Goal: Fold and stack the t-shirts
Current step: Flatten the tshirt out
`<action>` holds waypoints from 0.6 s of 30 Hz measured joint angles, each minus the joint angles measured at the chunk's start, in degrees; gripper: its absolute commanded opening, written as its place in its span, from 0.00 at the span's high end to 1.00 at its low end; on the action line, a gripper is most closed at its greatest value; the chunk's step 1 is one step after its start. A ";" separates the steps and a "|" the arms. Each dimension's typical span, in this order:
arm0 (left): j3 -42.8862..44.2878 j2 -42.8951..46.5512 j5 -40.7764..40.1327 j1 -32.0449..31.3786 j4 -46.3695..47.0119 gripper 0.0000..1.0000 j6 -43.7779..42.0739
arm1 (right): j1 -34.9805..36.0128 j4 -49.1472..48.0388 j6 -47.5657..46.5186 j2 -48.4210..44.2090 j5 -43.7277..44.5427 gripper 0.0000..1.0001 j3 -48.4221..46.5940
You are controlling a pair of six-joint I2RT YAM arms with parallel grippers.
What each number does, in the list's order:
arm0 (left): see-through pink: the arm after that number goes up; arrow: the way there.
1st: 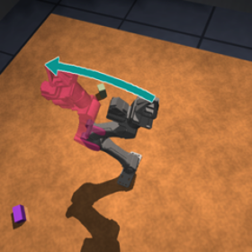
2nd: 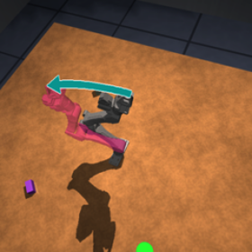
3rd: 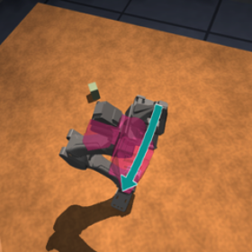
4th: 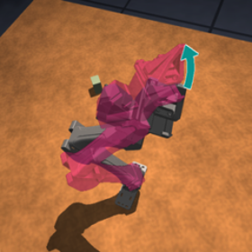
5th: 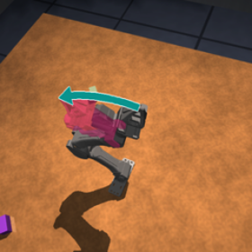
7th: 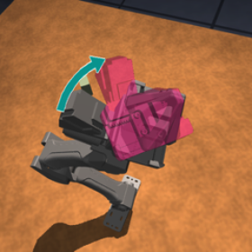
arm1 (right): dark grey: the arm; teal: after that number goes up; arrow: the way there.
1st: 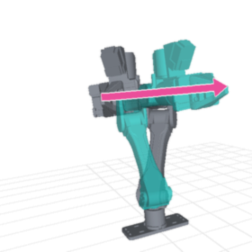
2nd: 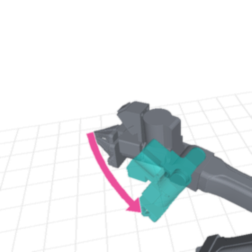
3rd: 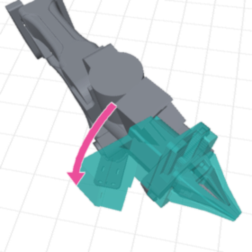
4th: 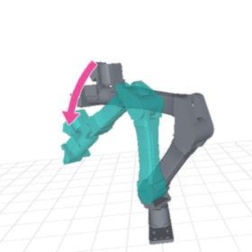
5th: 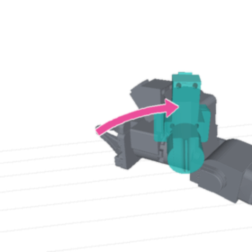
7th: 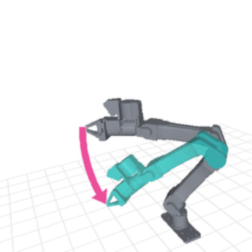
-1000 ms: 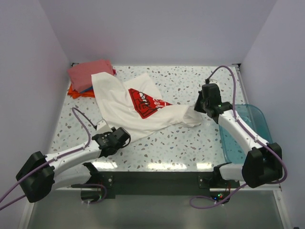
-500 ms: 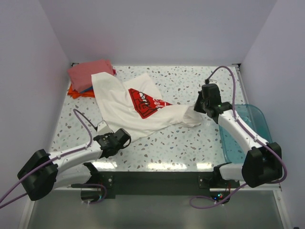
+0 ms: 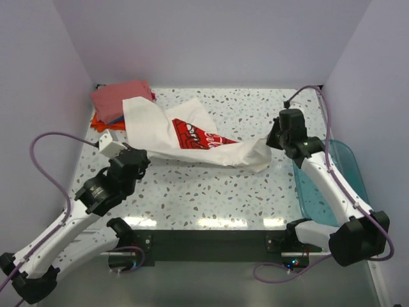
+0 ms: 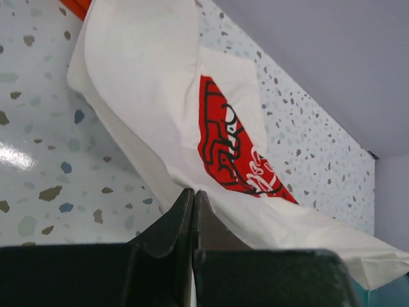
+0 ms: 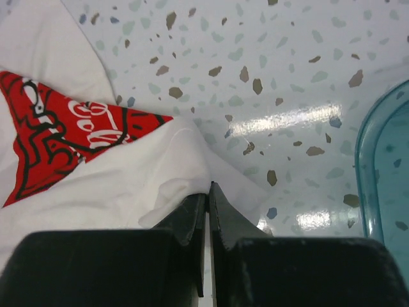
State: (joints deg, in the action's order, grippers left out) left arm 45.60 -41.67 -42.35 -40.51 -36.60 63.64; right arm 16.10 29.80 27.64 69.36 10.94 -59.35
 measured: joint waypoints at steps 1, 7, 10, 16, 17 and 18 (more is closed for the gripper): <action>2.64 0.92 -0.68 0.02 -1.05 1.00 -1.49 | -0.09 1.05 0.00 -1.62 0.33 1.00 -1.11; 15.21 3.82 -4.35 0.07 -3.87 1.00 -9.94 | -0.42 7.48 0.00 -9.62 2.99 1.00 -10.27; 20.11 2.75 -5.88 0.07 -2.12 1.00 -15.30 | -0.42 9.81 -0.07 -10.05 3.04 1.00 -17.94; 27.71 -11.06 -0.42 6.95 10.19 1.00 -26.71 | -0.46 8.57 -1.51 1.16 -0.35 1.00 -34.18; 29.11 -14.97 3.04 10.08 12.26 1.00 -27.67 | -0.52 7.87 -1.88 4.33 -1.36 1.00 -37.33; 30.38 -18.21 6.71 12.94 14.05 1.00 -28.50 | -0.59 7.50 -2.27 7.37 -2.01 1.00 -39.95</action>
State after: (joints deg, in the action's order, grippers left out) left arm 75.99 -59.88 -35.64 -27.57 -22.55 35.14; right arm 15.51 37.30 25.36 76.73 8.93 -99.31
